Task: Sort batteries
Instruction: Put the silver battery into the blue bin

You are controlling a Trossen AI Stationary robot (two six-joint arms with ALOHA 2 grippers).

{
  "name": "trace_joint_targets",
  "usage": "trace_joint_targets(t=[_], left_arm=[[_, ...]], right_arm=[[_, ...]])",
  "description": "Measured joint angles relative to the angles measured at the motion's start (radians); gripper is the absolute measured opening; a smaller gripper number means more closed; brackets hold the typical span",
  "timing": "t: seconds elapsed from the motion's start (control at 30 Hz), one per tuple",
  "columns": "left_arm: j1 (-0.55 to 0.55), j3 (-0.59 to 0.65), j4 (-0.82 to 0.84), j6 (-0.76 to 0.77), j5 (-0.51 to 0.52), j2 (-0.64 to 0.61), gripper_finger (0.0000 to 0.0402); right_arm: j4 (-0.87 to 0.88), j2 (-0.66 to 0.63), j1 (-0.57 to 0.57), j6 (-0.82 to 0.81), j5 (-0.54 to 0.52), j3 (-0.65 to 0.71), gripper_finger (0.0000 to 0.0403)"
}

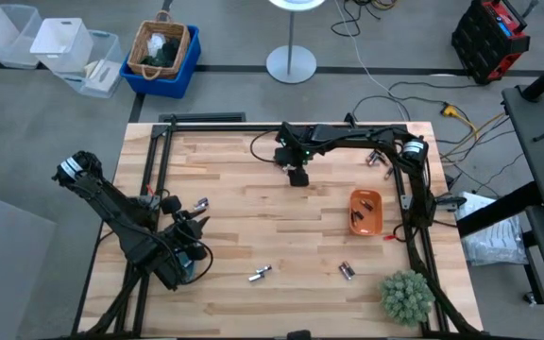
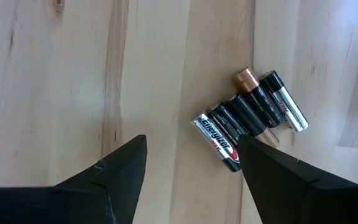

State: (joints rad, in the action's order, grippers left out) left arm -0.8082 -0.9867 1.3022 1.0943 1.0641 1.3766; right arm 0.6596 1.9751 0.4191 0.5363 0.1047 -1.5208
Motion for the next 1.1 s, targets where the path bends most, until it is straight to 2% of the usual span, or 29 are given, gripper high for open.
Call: trace_joint_targets(t=[0.4,0.5,1.1], left_arm=[[0.0,0.0,-0.001,0.0,0.0,0.0,0.0078],[0.0,0.0,0.0,0.0,0.0,0.0,0.0078],[0.0,0.0,0.0,0.0,0.0,0.0,0.0078]], right_arm=[[-0.057,0.0,0.0,0.09,-0.027,0.039,0.0224],[-0.064,0.0,0.0,0.093,-0.052,0.054,0.0224],[-0.12,0.008,0.0,0.108,-0.052,0.074,0.022]])
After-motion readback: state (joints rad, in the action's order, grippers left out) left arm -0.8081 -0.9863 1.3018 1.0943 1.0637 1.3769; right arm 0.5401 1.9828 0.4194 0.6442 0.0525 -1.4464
